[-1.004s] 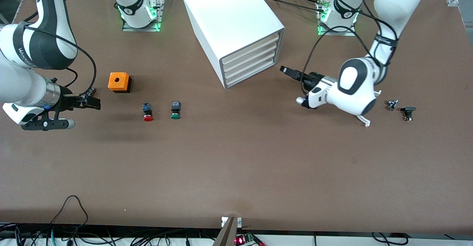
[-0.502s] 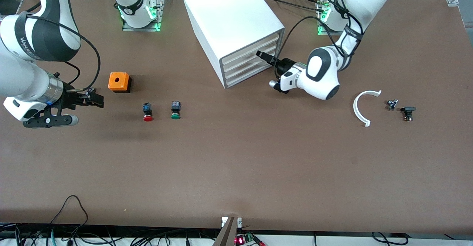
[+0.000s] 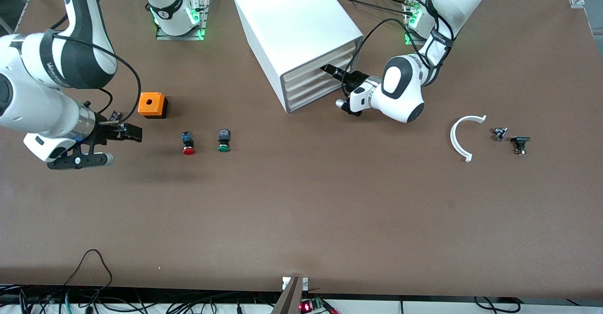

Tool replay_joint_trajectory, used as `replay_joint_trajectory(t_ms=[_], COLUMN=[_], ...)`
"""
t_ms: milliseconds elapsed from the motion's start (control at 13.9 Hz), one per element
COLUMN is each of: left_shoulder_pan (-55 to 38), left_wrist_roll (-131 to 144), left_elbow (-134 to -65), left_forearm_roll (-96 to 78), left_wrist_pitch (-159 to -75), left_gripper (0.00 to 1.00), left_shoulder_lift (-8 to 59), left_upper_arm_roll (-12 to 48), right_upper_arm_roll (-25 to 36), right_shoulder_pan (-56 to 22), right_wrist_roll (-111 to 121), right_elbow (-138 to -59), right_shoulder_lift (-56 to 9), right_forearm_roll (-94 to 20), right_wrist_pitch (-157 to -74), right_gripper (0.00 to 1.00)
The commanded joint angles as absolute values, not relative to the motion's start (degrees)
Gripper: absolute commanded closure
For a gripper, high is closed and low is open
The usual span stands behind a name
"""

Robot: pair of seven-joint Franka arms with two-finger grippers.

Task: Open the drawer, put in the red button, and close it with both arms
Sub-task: 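Pull the top drawer open with the left gripper while the right gripper nears buttons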

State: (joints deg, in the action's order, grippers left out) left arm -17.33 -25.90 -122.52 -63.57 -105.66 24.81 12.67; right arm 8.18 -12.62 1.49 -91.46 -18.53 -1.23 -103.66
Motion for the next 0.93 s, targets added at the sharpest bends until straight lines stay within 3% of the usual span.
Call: replay_joint_trajectory(t_ms=[0, 359, 574, 645, 717, 861], left_shoulder_pan=[-16.6, -14.9, -13.6, -13.6, -13.5, -13.3], left_wrist_roll=[-27.2, -27.2, -27.2, -26.4, -27.2, -27.0], left_elbow=[-121.8, -118.7, -116.9, -116.9, -117.2, -117.1], left_forearm_roll=[-63.8, -58.5, -58.4, -58.4, -58.4, -58.4], left_wrist_pitch=[-107.1, -114.4, -115.8, -115.7, -115.7, -115.8], left_gripper=[1.0, 1.0, 1.0, 0.9, 0.01, 0.0], left_shoulder_lift=[23.9, 23.9, 24.0, 23.7, 23.3, 22.5], left_upper_arm_roll=[9.3, 4.5, 4.0, 3.9, 3.9, 3.8], right_upper_arm_roll=[8.2, 8.3, 8.1, 7.7, 7.4, 7.2], right_shoulder_pan=[-13.4, -18.1, -19.2, -19.2, -19.2, -19.2], right_wrist_roll=[1.4, -6.8, -9.6, -9.6, -9.5, -8.8], right_elbow=[-91.5, -93.1, -101.0, -104.2, -107.2, -112.0], right_shoulder_lift=[-20.0, -22.8, -22.0, -21.5, -20.8, -20.0], right_forearm_roll=[-2.3, -2.3, -1.8, -1.8, -1.6, -1.4], right_wrist_pitch=[-106.4, -110.0, -119.1, -122.6, -125.7, -130.6], right_gripper=[0.0, 0.0, 0.0, 0.0, 0.0, 0.0])
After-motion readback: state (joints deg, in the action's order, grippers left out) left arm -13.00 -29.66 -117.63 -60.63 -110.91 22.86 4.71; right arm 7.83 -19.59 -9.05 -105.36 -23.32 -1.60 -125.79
